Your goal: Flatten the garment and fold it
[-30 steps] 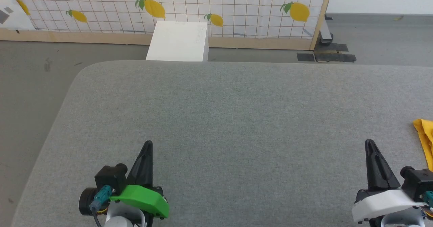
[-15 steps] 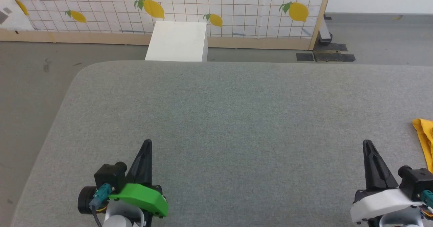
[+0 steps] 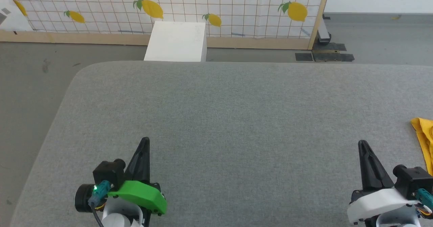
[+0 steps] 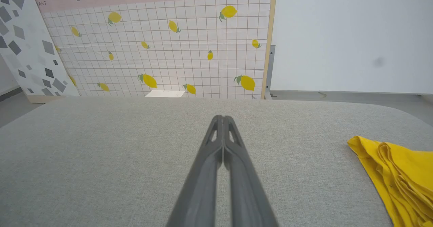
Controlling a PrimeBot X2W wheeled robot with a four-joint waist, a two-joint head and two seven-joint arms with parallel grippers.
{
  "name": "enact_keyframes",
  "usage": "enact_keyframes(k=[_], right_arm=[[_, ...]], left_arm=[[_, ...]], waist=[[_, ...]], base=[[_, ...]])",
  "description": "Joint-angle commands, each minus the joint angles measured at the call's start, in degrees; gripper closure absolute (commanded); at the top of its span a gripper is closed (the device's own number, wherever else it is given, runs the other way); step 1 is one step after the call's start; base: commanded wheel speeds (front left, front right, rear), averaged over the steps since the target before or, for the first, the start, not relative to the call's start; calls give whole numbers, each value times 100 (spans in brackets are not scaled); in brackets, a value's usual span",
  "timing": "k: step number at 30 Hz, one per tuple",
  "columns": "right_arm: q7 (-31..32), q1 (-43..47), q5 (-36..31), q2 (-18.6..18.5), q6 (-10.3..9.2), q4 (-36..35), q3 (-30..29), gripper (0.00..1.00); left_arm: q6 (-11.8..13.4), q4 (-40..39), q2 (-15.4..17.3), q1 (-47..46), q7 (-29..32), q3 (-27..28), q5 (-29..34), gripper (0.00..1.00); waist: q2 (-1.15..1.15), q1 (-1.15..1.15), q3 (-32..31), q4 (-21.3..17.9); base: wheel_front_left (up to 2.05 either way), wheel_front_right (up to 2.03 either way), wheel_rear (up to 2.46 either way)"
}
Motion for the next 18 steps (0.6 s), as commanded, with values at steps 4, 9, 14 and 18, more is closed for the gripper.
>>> enact_keyframes(k=[4, 9, 14, 18], right_arm=[[58, -79, -62, 5, -2, -41, 44, 100], [93, -93, -83, 6, -3, -51, 73, 100], [129, -108, -106, 7, -3, -61, 104, 100], [158, -119, -123, 7, -3, -69, 128, 100]], left_arm=[[48, -87, -6, 96, 69, 37, 145, 100], [68, -140, -7, 112, 125, 57, 194, 100], [91, -197, -9, 128, 184, 79, 247, 100], [108, -242, -9, 141, 231, 96, 287, 100]], waist=[[0, 0, 0, -7], [0, 0, 0, -15], [0, 0, 0, -23], [0, 0, 0, -29]], base=[[0, 0, 0], [0, 0, 0], [0, 0, 0], [0, 0, 0]])
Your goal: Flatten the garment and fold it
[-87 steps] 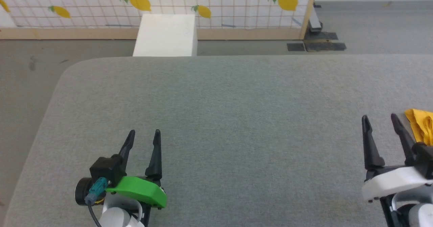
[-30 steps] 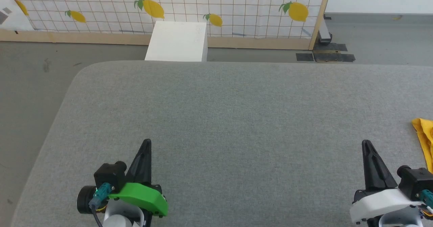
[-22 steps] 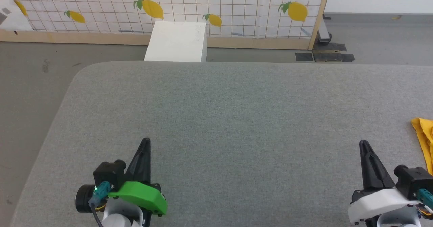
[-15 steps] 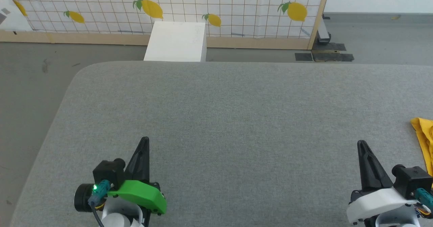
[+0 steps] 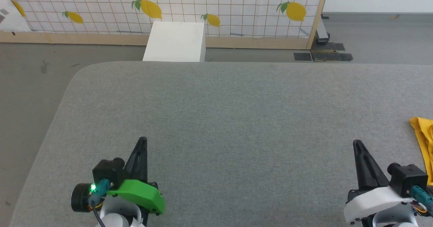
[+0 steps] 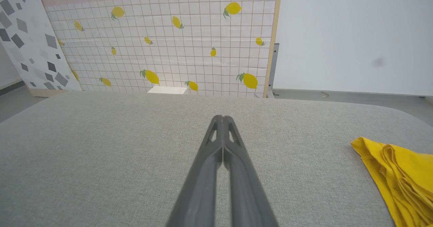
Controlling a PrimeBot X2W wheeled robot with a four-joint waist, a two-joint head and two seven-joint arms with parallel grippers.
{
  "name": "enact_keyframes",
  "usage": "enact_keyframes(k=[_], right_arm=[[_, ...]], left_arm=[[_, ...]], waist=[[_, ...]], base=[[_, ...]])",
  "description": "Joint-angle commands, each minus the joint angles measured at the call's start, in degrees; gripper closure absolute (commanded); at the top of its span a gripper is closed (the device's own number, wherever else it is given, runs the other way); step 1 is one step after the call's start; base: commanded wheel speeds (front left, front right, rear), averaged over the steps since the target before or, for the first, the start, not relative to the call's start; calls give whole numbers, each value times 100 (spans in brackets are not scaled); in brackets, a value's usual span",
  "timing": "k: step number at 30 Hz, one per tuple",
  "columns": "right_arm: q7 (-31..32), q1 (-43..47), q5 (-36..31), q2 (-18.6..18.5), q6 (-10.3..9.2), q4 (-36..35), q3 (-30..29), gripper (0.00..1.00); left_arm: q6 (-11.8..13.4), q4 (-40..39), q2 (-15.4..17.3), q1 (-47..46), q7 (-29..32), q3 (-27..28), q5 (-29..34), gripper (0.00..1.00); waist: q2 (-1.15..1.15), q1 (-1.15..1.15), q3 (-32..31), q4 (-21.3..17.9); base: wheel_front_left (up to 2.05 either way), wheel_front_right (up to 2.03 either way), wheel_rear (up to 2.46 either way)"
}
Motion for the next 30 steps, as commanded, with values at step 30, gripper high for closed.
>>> enact_keyframes(k=[30], right_arm=[[229, -180, -166, 13, -6, -95, 205, 100]], left_arm=[[167, -372, -16, 182, 370, 150, 358, 100]], waist=[[0, 0, 0, -48]], base=[[0, 0, 0]])
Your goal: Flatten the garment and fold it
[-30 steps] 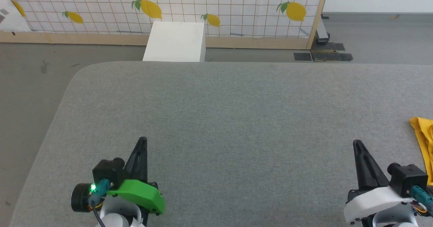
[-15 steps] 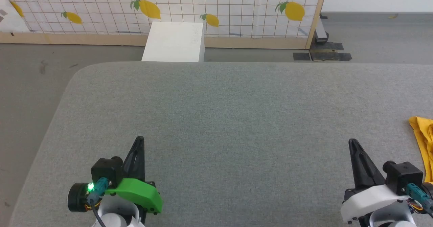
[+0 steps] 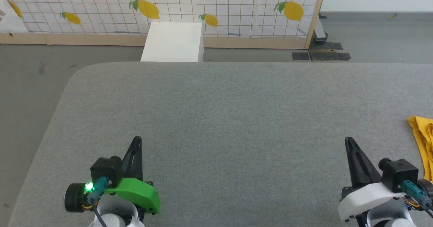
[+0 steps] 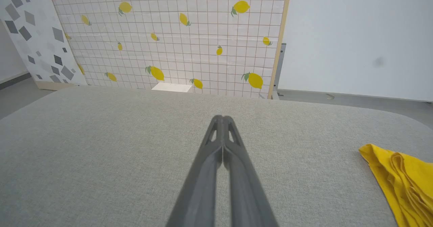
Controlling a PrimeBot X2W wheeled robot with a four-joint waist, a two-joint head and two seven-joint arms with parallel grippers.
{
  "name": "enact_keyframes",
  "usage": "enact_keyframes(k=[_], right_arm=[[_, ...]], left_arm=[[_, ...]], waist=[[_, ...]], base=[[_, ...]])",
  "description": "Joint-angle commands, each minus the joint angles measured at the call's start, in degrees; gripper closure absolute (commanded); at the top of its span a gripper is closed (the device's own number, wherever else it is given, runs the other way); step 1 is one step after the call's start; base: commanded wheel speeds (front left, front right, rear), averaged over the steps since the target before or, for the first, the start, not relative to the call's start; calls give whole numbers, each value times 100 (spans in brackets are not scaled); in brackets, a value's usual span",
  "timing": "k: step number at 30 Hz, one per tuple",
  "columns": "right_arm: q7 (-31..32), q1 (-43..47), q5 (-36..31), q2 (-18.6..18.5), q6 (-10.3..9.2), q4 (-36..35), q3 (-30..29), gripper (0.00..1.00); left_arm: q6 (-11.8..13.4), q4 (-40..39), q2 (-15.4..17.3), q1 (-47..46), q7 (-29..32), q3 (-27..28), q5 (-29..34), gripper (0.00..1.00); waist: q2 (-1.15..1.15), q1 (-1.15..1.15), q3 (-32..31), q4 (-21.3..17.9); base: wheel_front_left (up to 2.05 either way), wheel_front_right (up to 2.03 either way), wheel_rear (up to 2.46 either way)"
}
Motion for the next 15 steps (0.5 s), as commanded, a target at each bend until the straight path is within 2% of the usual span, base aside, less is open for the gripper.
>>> enact_keyframes(k=[1, 15], right_arm=[[33, -88, -63, 12, -6, -35, 29, 100], [133, -128, -125, 14, -7, -63, 114, 100]], left_arm=[[47, -53, -16, 89, 44, 31, 66, 100], [108, -209, -19, 134, 205, 90, 208, 100]], waist=[[0, 0, 0, -2], [0, 0, 0, -24]], base=[[0, 0, 0], [0, 0, 0]])
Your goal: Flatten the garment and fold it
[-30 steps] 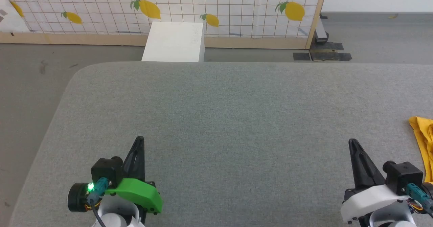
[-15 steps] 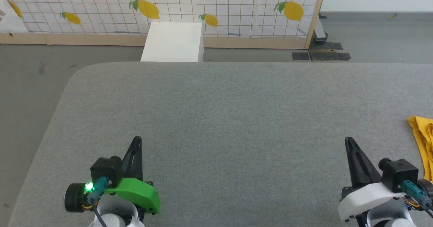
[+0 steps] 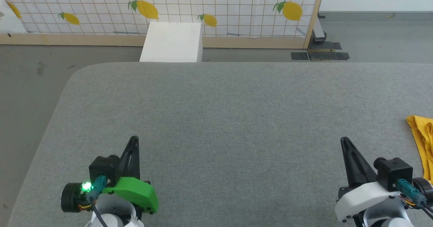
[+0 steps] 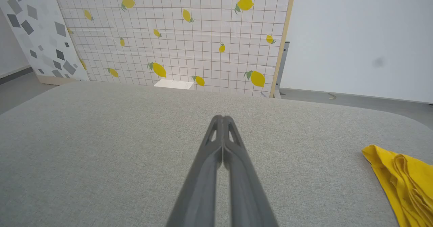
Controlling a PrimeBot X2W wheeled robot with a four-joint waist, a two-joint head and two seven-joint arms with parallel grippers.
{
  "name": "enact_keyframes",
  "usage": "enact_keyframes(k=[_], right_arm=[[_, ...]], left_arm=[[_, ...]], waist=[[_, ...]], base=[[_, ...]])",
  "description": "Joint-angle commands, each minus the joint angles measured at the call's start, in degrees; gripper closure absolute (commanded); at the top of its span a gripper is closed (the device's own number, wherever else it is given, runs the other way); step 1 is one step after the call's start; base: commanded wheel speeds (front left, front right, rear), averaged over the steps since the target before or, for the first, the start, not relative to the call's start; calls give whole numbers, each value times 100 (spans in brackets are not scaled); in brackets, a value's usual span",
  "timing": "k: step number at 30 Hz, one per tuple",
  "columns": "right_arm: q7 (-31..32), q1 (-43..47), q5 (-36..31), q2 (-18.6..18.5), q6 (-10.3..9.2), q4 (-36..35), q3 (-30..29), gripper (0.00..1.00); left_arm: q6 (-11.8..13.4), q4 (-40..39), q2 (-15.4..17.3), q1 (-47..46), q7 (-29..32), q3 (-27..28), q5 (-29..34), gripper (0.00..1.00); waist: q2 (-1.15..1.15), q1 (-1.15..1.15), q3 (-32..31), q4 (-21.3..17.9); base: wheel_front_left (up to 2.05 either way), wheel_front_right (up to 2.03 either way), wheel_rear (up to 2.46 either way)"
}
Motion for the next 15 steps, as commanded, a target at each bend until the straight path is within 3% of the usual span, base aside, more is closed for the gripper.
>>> enact_keyframes(k=[1, 15], right_arm=[[34, -118, -51, 13, -7, -38, 27, 100], [134, -158, -113, 16, -8, -66, 111, 100]], left_arm=[[31, -58, -19, 98, 36, 28, 80, 100], [91, -214, -22, 143, 198, 87, 223, 100]], waist=[[0, 0, 0, -2], [0, 0, 0, -24]], base=[[0, 0, 0], [0, 0, 0]])
